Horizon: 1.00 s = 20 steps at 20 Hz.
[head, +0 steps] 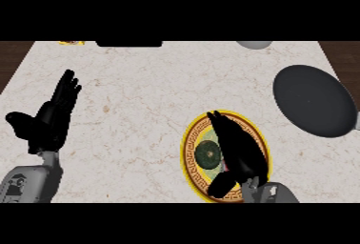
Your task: Pick the squash from the plate and place it in the pan
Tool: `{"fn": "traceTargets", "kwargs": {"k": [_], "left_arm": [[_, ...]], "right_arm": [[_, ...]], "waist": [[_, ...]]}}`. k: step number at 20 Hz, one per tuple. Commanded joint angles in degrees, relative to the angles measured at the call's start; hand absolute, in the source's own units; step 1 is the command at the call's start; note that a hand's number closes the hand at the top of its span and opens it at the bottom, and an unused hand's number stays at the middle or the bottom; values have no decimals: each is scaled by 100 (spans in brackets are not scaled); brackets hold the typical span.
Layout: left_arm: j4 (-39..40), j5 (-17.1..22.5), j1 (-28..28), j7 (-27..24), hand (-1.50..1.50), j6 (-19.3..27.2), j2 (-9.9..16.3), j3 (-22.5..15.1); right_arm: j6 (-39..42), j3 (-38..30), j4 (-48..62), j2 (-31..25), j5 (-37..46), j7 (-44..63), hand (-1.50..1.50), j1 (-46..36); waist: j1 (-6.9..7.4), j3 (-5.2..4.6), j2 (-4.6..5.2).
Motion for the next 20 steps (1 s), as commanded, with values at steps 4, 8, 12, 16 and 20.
{"fn": "traceTargets", "kwargs": {"k": [4, 8, 12, 16, 20], "left_arm": [[-295, -118, 334, -18, 0, -85, -160, -29], [51, -211, -79, 27, 0, -57, -190, 165], [358, -252, -361, 69, 0, -163, -211, 209], [365, -213, 32, -355, 0, -371, -269, 328], [134, -201, -189, 48, 0, -354, -235, 401]], "right_arm": [[671, 40, -77, 98, 321, 506, -150, -9], [726, 31, 122, 186, 502, 394, -150, 171], [259, -311, 1429, 338, 610, -402, -150, -323], [784, -209, 947, 553, 610, 166, -150, -395], [458, -196, 1518, 430, 935, -390, -150, -48]], "waist": [[-4, -1, -6], [-17, 0, -1], [-8, 0, 10], [-8, -1, 3], [-9, 0, 2]]}}
